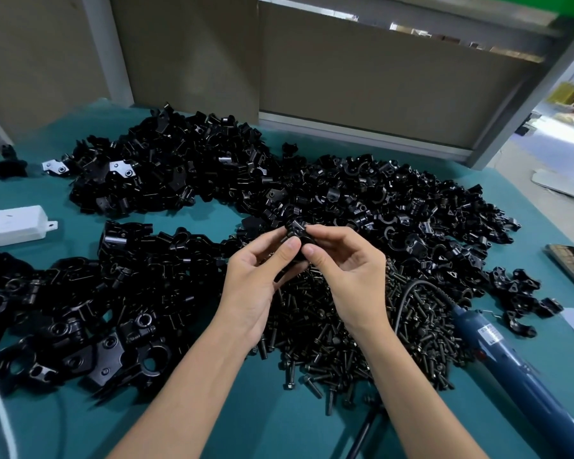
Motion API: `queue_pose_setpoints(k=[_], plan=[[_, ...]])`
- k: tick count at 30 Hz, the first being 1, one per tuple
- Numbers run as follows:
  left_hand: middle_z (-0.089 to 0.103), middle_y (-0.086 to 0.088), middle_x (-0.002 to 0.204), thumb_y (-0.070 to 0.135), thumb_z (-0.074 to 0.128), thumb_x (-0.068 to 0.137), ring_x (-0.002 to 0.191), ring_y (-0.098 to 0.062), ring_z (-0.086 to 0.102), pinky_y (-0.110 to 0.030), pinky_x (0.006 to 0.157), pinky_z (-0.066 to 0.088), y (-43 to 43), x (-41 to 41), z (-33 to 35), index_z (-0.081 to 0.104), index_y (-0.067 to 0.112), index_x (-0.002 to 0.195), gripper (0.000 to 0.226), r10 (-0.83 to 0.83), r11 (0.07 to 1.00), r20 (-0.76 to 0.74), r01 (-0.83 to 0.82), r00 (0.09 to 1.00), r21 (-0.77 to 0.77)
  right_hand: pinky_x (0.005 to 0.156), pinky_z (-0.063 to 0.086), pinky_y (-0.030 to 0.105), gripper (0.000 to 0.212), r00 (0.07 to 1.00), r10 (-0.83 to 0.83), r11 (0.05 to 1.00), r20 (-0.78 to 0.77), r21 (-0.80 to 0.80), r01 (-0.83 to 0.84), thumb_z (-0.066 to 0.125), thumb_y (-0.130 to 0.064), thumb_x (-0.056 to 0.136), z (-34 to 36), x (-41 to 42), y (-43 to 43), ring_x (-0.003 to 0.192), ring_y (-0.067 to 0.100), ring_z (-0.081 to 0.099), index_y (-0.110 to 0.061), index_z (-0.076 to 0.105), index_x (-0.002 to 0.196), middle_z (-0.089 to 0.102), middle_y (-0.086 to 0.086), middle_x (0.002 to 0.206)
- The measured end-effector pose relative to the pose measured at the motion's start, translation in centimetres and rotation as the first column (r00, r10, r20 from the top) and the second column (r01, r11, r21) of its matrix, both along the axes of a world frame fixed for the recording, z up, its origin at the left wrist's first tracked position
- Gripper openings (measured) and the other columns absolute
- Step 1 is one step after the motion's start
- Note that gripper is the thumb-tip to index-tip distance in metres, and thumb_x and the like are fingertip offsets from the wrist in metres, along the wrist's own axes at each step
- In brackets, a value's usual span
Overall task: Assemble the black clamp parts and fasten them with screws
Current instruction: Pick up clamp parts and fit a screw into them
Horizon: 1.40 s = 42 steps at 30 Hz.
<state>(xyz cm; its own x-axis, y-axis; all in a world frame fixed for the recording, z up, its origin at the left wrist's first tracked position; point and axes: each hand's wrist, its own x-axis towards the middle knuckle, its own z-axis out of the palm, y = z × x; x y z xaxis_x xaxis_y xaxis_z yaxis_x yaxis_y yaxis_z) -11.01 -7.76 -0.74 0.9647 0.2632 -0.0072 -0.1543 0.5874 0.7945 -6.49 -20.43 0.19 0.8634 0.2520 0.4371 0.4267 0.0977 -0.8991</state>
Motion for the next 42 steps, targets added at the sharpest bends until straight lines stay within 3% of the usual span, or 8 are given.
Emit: queue_pose_setpoints(k=[9, 13, 18, 24, 30, 36, 39, 42], plan=[[0.076, -0.001, 0.105, 0.024, 0.073, 0.075, 0.1, -0.012, 0.072, -0.023, 0.079, 0.057, 0.2, 0.1, 0.0, 0.073, 0.014, 0.108, 0.035, -0.019, 0.999, -0.019, 0.018, 1.0, -0.044, 0.092, 0.055, 0.032, 0.029, 1.0, -0.024, 0.997, 0.021, -0.075, 0.025, 0.076, -0.003, 0.083, 0.0, -0.2, 0.1, 0.103, 0.018, 0.07, -0.02, 0.072, 0.106, 0.075, 0.0, 0.106], [0.075, -0.004, 0.106, 0.021, 0.07, 0.077, 0.1, -0.014, 0.071, -0.028, 0.084, 0.059, 0.8, 0.3, 0.2, 0.067, 0.006, 0.11, 0.036, -0.012, 0.988, -0.004, 0.012, 1.0, -0.156, 0.089, 0.053, 0.019, 0.031, 0.992, -0.075, 0.973, 0.103, -0.21, 0.095, 0.069, -0.003, 0.09, 0.9, 0.6, -1.0, 0.103, 0.006, 0.068, -0.021, 0.069, 0.116, 0.073, -0.005, 0.11], [0.072, -0.012, 0.115, 0.015, 0.069, 0.078, 0.105, -0.021, 0.07, -0.031, 0.085, 0.06, 1.1, 0.3, 0.3, 0.068, 0.005, 0.101, 0.025, 0.001, 0.966, -0.013, -0.004, 1.0, -0.257, 0.051, 0.047, 0.015, 0.028, 0.859, -0.465, 0.645, 0.214, -0.583, 0.494, 0.061, 0.001, 0.093, 1.8, 3.8, -6.0, 0.059, 0.006, 0.061, -0.019, 0.074, 0.107, 0.074, -0.001, 0.098], [0.066, -0.018, 0.121, 0.016, 0.067, 0.08, 0.106, -0.023, 0.068, -0.033, 0.088, 0.06, 0.6, 0.4, 0.1, 0.064, 0.003, 0.103, 0.027, -0.028, 0.969, -0.037, 0.018, 0.999, -0.245, 0.035, 0.027, 0.013, 0.033, 0.872, -0.463, 0.459, 0.16, -0.798, 0.39, 0.054, 0.002, 0.095, 1.6, 5.3, -8.6, 0.04, 0.009, 0.044, -0.021, 0.077, 0.096, 0.068, 0.003, 0.074], [0.066, -0.019, 0.118, 0.015, 0.068, 0.079, 0.104, -0.024, 0.069, -0.031, 0.084, 0.06, 0.2, 0.6, -0.2, 0.062, 0.0, 0.111, 0.035, -0.036, 0.968, -0.056, 0.021, 0.998, -0.25, 0.072, 0.058, 0.034, 0.009, 0.904, -0.395, 0.387, 0.163, -0.863, 0.325, 0.072, -0.014, 0.089, 2.2, 5.0, -7.7, 0.074, 0.013, 0.064, -0.017, 0.076, 0.097, 0.066, -0.005, 0.077], [0.063, -0.018, 0.12, 0.015, 0.068, 0.08, 0.105, -0.024, 0.068, -0.031, 0.084, 0.059, 0.2, 0.6, -0.1, 0.062, 0.0, 0.113, 0.036, -0.036, 0.967, -0.057, 0.02, 0.998, -0.255, 0.071, 0.055, 0.036, 0.014, 0.876, -0.391, 0.247, 0.283, -0.885, 0.396, 0.065, -0.011, 0.09, 2.4, 4.6, -6.6, 0.083, 0.026, 0.065, -0.019, 0.072, 0.099, 0.067, -0.002, 0.077], [0.063, -0.019, 0.121, 0.015, 0.069, 0.079, 0.107, -0.025, 0.067, -0.03, 0.084, 0.059, 0.2, 0.5, 0.0, 0.063, 0.001, 0.112, 0.036, -0.043, 0.964, -0.052, 0.027, 0.998, -0.265, 0.074, 0.056, 0.04, 0.018, 0.854, -0.387, 0.327, 0.347, -0.815, 0.479, 0.066, -0.011, 0.093, 2.5, 4.4, -6.6, 0.081, 0.02, 0.064, -0.016, 0.071, 0.11, 0.067, -0.004, 0.082], [0.064, -0.018, 0.119, 0.017, 0.069, 0.079, 0.107, -0.025, 0.066, -0.03, 0.084, 0.059, 0.0, 0.5, -0.1, 0.062, 0.001, 0.111, 0.037, -0.057, 0.965, -0.04, 0.045, 0.998, -0.258, 0.081, 0.056, 0.021, 0.026, 0.879, -0.314, 0.625, 0.359, -0.619, 0.476, 0.072, -0.004, 0.087, 3.0, 3.3, -5.7, 0.083, 0.002, 0.063, -0.013, 0.071, 0.112, 0.066, -0.008, 0.091]])
